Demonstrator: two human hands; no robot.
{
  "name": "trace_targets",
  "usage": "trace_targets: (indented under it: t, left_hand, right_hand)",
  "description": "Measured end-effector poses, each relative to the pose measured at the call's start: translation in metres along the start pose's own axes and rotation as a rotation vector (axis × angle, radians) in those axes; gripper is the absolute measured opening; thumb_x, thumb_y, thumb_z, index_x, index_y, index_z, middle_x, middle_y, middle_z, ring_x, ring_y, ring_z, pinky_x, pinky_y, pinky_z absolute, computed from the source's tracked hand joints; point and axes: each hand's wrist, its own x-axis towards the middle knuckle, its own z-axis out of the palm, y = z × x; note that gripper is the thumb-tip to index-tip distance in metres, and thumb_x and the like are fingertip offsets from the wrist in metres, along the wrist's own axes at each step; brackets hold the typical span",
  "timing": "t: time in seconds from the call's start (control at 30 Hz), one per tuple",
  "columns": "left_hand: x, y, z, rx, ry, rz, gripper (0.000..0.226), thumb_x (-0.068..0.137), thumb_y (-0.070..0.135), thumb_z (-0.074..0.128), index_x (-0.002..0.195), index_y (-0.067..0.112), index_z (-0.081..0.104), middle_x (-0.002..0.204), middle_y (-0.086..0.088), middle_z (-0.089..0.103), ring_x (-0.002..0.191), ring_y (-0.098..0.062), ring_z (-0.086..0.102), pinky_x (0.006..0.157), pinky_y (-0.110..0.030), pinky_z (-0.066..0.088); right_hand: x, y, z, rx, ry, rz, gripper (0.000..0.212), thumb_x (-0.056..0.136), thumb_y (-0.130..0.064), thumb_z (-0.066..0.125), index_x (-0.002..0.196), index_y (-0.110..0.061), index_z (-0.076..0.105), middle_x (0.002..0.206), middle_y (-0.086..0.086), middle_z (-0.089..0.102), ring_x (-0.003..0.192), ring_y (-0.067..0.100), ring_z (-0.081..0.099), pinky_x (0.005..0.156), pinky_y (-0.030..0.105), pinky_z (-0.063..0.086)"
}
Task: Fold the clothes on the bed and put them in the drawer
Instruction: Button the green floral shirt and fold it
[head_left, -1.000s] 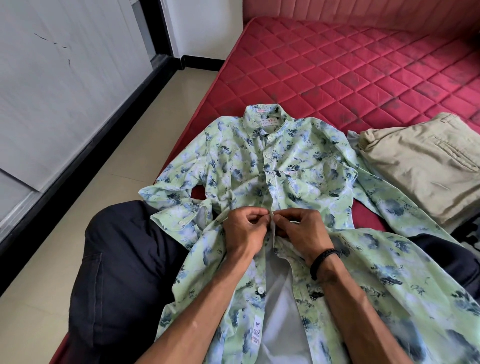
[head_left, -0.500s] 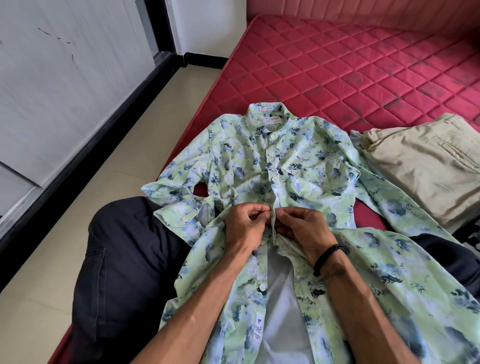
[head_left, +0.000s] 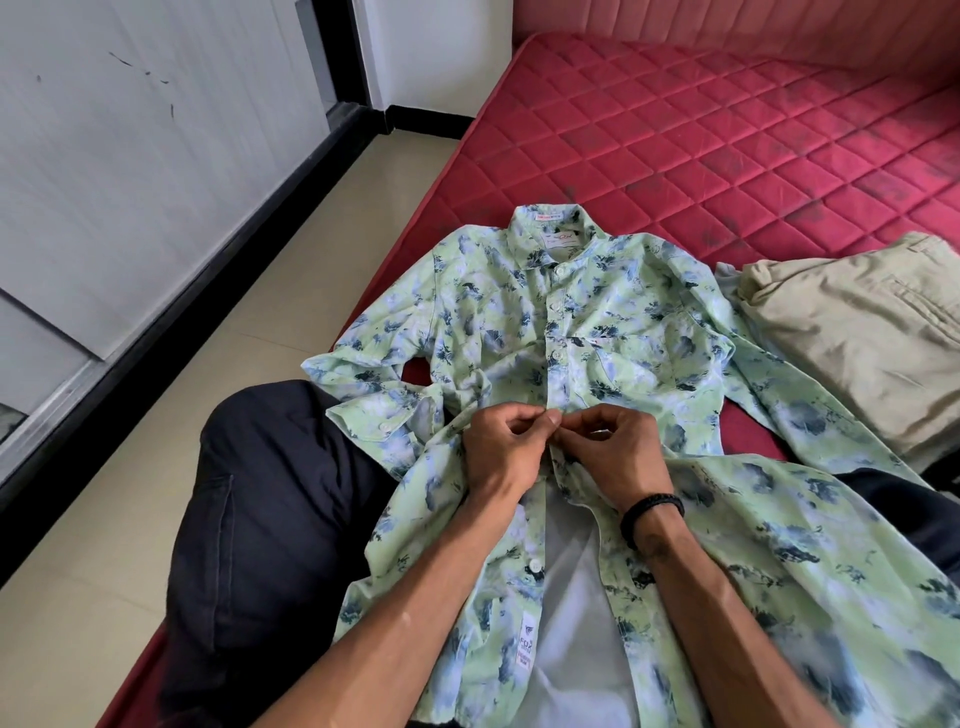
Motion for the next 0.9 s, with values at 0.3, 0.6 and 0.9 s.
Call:
trace_targets:
  t: [0.3,0.6,0.9]
  left_hand:
    - [0.006,-0.001,-0.003,-0.208,0.019,-0.116,0.016,0.084,0.011,0.083,0.1,0.007,0.08,0.091,-0.006,0.08,0.086,-0.023,0.077,0.085,-0.044,0.063]
    - [0.004,0.005,0.001,-0.347,-0.008,-0.247,0.01,0.087,0.005,0.08,0.093,0.012,0.077,0.088,-0.007,0.079,0.076,-0.015,0.074,0.073,-0.029,0.063]
    - [-0.001,0.012,-0.001,-0.369,0.021,-0.28,0.014,0.085,-0.004,0.078,0.096,0.005,0.077,0.086,-0.009,0.077,0.075,-0.016,0.07,0.072,-0.023,0.061]
  right_hand:
    - [-0.003,-0.002,0.0,0.158,-0.055,0.036,0.011,0.082,-0.019,0.086,0.089,-0.013,0.08,0.078,-0.001,0.079,0.074,0.014,0.076,0.065,0.022,0.059]
    - [-0.002,0.001,0.003,-0.025,0.02,-0.09,0.008,0.082,-0.02,0.087,0.083,-0.023,0.079,0.073,-0.01,0.076,0.071,0.005,0.073,0.068,0.027,0.06]
    - [-0.004,0.0,0.005,0.022,-0.034,-0.031,0.012,0.082,-0.012,0.086,0.083,-0.019,0.076,0.07,-0.003,0.076,0.065,0.011,0.072,0.06,0.025,0.057]
